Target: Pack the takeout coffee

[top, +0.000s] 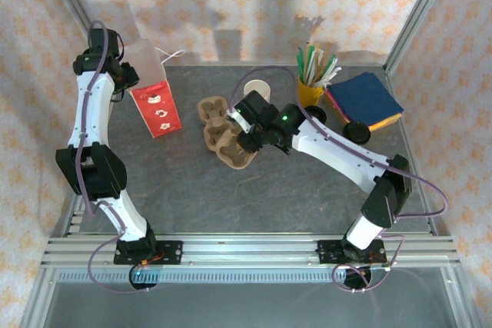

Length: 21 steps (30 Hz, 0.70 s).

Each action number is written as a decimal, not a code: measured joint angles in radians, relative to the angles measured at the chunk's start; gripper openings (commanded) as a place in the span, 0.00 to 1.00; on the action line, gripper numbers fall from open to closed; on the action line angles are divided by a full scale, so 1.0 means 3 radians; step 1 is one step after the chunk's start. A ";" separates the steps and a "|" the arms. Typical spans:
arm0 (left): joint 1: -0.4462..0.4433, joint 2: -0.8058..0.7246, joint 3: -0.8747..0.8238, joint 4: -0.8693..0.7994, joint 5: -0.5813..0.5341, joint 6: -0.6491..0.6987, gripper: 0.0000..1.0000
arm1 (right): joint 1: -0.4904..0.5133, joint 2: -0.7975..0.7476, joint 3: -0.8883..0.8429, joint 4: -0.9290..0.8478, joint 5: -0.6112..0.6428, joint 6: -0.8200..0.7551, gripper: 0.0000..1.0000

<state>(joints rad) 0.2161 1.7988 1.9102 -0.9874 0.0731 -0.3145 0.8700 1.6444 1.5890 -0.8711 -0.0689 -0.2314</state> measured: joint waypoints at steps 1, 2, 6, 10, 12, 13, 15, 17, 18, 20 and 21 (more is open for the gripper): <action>0.0000 -0.0001 0.0000 -0.0001 0.0001 -0.0006 0.24 | 0.0000 -0.0006 0.0000 0.0000 -0.0009 0.0010 0.41; 0.0000 -0.0006 0.0000 0.0001 0.0000 -0.0013 0.20 | 0.0000 -0.0015 0.0000 -0.0001 -0.0013 0.0013 0.41; 0.0000 -0.0079 -0.0074 0.0032 0.0013 -0.0062 0.05 | 0.0000 -0.0069 -0.0006 0.0000 -0.0034 0.0038 0.41; 0.0000 -0.0333 -0.0367 0.0058 0.0055 -0.0097 0.01 | 0.0000 -0.0144 -0.0038 -0.0001 -0.0070 0.0048 0.39; -0.0001 -0.0520 -0.0561 0.0072 0.0071 -0.0121 0.00 | 0.0000 -0.0177 -0.0052 -0.0001 -0.0088 0.0050 0.39; -0.0003 -0.0637 -0.0675 0.0074 0.0083 -0.0140 0.00 | 0.0000 -0.0193 -0.0066 -0.0001 -0.0097 0.0050 0.39; -0.0027 -0.0857 -0.0865 0.0071 0.0081 -0.0174 0.00 | 0.0000 -0.0212 -0.0088 -0.0003 -0.0099 0.0062 0.39; -0.0089 -0.1129 -0.1083 0.0075 0.0088 -0.0205 0.00 | 0.0000 -0.0219 -0.0106 -0.0006 -0.0112 0.0076 0.39; -0.0123 -0.1246 -0.1174 0.0075 0.0089 -0.0217 0.00 | 0.0000 -0.0224 -0.0114 -0.0009 -0.0120 0.0088 0.39; -0.0230 -0.1517 -0.1382 0.0066 0.0089 -0.0277 0.00 | 0.0000 -0.0256 -0.0161 -0.0013 -0.0127 0.0104 0.40; -0.0287 -0.1621 -0.1462 0.0055 0.0092 -0.0303 0.00 | 0.0000 -0.0280 -0.0186 -0.0015 -0.0136 0.0114 0.40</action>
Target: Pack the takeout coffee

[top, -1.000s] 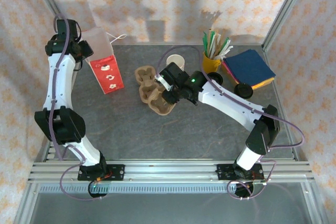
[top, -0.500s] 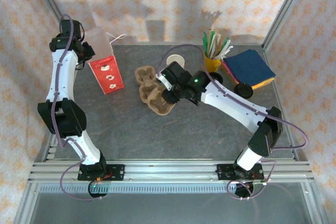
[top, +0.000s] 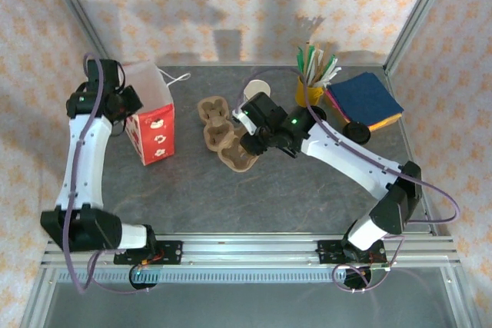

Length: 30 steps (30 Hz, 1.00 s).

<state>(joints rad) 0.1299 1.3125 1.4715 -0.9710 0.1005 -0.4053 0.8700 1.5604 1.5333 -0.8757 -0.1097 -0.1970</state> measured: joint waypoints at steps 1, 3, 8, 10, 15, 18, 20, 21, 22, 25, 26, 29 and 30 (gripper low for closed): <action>-0.0080 -0.0127 -0.0092 -0.0020 0.0003 -0.0041 0.00 | 0.0000 -0.0032 -0.0025 -0.0001 -0.0011 0.0010 0.40; -0.0238 -0.0319 -0.0230 -0.0051 0.0006 -0.0112 0.00 | 0.0000 -0.0100 -0.0055 -0.0005 -0.0031 0.0024 0.40; -0.0678 -0.0678 -0.0397 -0.0259 0.0000 -0.0301 0.00 | 0.0000 -0.0318 -0.0075 -0.0025 -0.0072 0.0071 0.40; -0.0860 -0.0776 -0.0399 -0.0393 -0.0032 -0.0401 0.00 | 0.0000 -0.0420 -0.0076 -0.0038 -0.0083 0.0090 0.40; -0.1228 -0.0996 -0.0399 -0.0688 -0.0102 -0.0646 0.00 | 0.0000 -0.0629 -0.0076 -0.0108 -0.0099 0.0163 0.40; -0.1300 -0.1096 -0.0399 -0.0838 -0.0080 -0.0721 0.00 | 0.0000 -0.0726 -0.0076 -0.0155 -0.0102 0.0216 0.40; -0.1333 -0.1143 -0.0399 -0.0907 -0.0022 -0.0755 0.00 | 0.0000 -0.0783 -0.0076 -0.0179 -0.0111 0.0242 0.40; -0.1356 -0.1166 -0.0399 -0.0935 0.0006 -0.0767 0.00 | 0.0000 -0.0811 -0.0076 -0.0187 -0.0109 0.0259 0.40; -0.1377 -0.1183 -0.0398 -0.0956 0.0036 -0.0782 0.00 | 0.0000 -0.0839 -0.0076 -0.0196 -0.0108 0.0277 0.40; -0.1451 -0.1253 -0.0401 -0.0988 0.0164 -0.0860 0.00 | 0.0000 -0.0912 -0.0074 -0.0249 -0.0094 0.0348 0.40; -0.1483 -0.1283 -0.0411 -0.0982 0.0216 -0.0889 0.00 | 0.0000 -0.0931 -0.0072 -0.0273 -0.0092 0.0373 0.40; -0.1607 -0.1391 -0.0512 -0.0936 0.0360 -0.0974 0.00 | 0.0000 -0.0963 -0.0045 -0.0345 -0.0083 0.0421 0.40; -0.1663 -0.1417 -0.0556 -0.0914 0.0395 -0.1008 0.00 | 0.0000 -0.0974 -0.0029 -0.0370 -0.0081 0.0430 0.40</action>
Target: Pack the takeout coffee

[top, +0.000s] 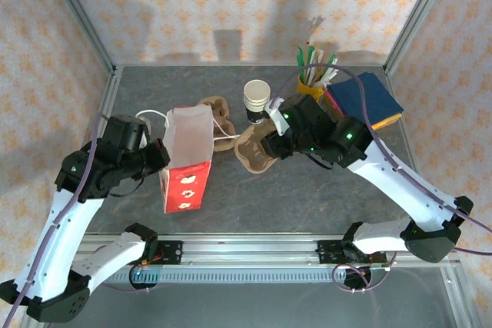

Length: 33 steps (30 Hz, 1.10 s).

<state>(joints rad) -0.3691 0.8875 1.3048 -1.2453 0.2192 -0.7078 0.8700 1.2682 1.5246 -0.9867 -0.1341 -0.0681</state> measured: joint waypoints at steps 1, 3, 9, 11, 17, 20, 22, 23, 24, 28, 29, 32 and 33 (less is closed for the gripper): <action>-0.0062 -0.0017 -0.0032 0.0013 0.0033 -0.0025 0.00 | 0.0000 -0.0011 0.0023 -0.0025 0.0000 0.0008 0.40; -0.0211 -0.0015 -0.0062 0.0055 0.0072 -0.0095 0.00 | 0.0000 -0.0046 0.0095 -0.0076 0.0000 0.0020 0.40; -0.0863 0.0047 -0.0065 0.0455 0.0118 -0.0373 0.00 | 0.0000 -0.0156 0.0474 -0.0224 0.0083 0.0076 0.40; -0.1100 0.0123 -0.0062 0.0603 0.0114 -0.0448 0.00 | 0.0000 -0.0164 0.0565 -0.0252 0.0099 0.0079 0.40; -0.1498 0.0543 -0.0056 0.1087 0.0106 -0.0518 0.00 | 0.0000 -0.0158 0.0604 -0.0300 0.0095 0.0078 0.40; -0.1498 0.0744 -0.0056 0.1315 0.0106 -0.0432 0.00 | 0.0000 -0.0158 0.0604 -0.0303 0.0074 0.0076 0.40; -0.1498 0.0844 -0.0053 0.1441 0.0108 -0.0333 0.00 | 0.0000 -0.0158 0.0604 -0.0303 0.0071 0.0075 0.40; -0.1494 0.0896 -0.0051 0.1502 0.0113 -0.0266 0.00 | 0.0000 -0.0158 0.0604 -0.0303 0.0070 0.0075 0.40; -0.1480 0.0951 -0.0051 0.1568 0.0126 -0.0186 0.00 | 0.0000 -0.0158 0.0604 -0.0301 0.0071 0.0074 0.40; -0.1300 0.1104 -0.0051 0.1731 0.0209 0.0127 0.00 | 0.0000 -0.0158 0.0600 -0.0300 0.0071 0.0062 0.40; -0.1222 0.1133 -0.0051 0.1762 0.0235 0.0224 0.00 | 0.0000 -0.0158 0.0594 -0.0300 0.0072 0.0060 0.40; -0.1015 0.1155 -0.0061 0.1837 0.0385 0.0464 0.00 | 0.0000 -0.0149 0.0543 -0.0278 0.0078 0.0052 0.42; -0.0941 0.1155 -0.0062 0.1863 0.0451 0.0535 0.00 | 0.0000 -0.0131 0.0526 -0.0276 0.0083 0.0051 0.42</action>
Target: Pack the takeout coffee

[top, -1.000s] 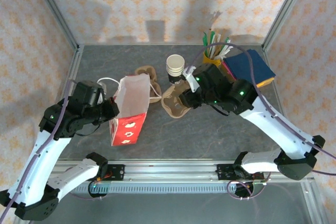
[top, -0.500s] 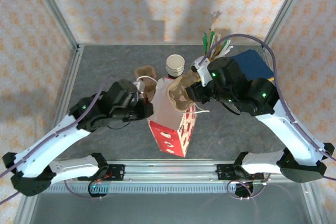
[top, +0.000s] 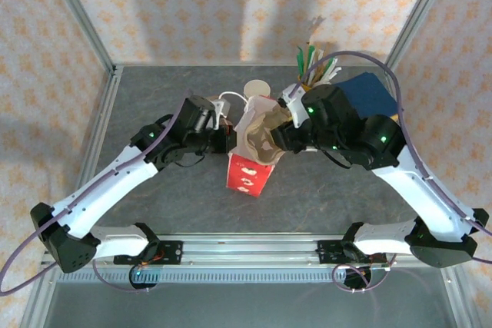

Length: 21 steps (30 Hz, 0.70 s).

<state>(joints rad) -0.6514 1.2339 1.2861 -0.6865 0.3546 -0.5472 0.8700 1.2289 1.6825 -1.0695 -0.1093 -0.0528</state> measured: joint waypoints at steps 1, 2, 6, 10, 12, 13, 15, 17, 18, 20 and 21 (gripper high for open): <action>0.0065 0.0003 -0.0001 0.0019 0.0062 0.0051 0.00 | 0.0000 0.0028 -0.0005 -0.0001 0.0001 0.0000 0.42; 0.0135 0.0004 -0.0003 0.0045 0.0144 0.0104 0.00 | 0.0000 0.0079 -0.0005 0.0003 0.0001 0.0000 0.42; 0.0301 0.0013 -0.0062 0.0137 0.0373 0.0252 0.00 | 0.0000 0.0341 0.0000 0.0029 -0.0014 -0.0031 0.43; 0.0415 0.0013 -0.0200 0.0233 0.0627 0.0331 0.00 | -0.0001 0.0598 0.0033 0.0037 -0.0102 -0.0095 0.43; 0.0502 0.0010 -0.0289 0.0306 0.0792 0.0351 0.00 | -0.0005 0.0724 0.0093 0.0038 -0.0164 -0.0134 0.43; 0.0538 0.0009 -0.0327 0.0323 0.0851 0.0361 0.00 | -0.0010 0.0765 0.0116 0.0039 -0.0192 -0.0156 0.43; 0.0633 0.0006 -0.0413 0.0346 0.1015 0.0388 0.00 | -0.0031 0.0827 0.0128 0.0050 -0.0264 -0.0207 0.44; 0.0708 -0.0004 -0.0444 0.0341 0.1158 0.0436 0.00 | -0.0060 0.0855 0.0128 0.0048 -0.0315 -0.0253 0.44; 0.0744 -0.0011 -0.0445 0.0340 0.1225 0.0460 0.00 | -0.0085 0.0865 0.0128 0.0048 -0.0340 -0.0278 0.44; 0.0802 -0.0036 -0.0445 0.0323 0.1334 0.0521 0.00 | -0.0139 0.0870 0.0130 0.0050 -0.0392 -0.0320 0.44; 0.0823 -0.0051 -0.0444 0.0306 0.1375 0.0549 0.00 | -0.0169 0.0870 0.0135 0.0050 -0.0416 -0.0343 0.44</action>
<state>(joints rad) -0.4046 1.2186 1.1530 -0.5945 0.7670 -0.3824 0.8192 1.4899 1.7229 -1.0546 -0.2340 -0.1558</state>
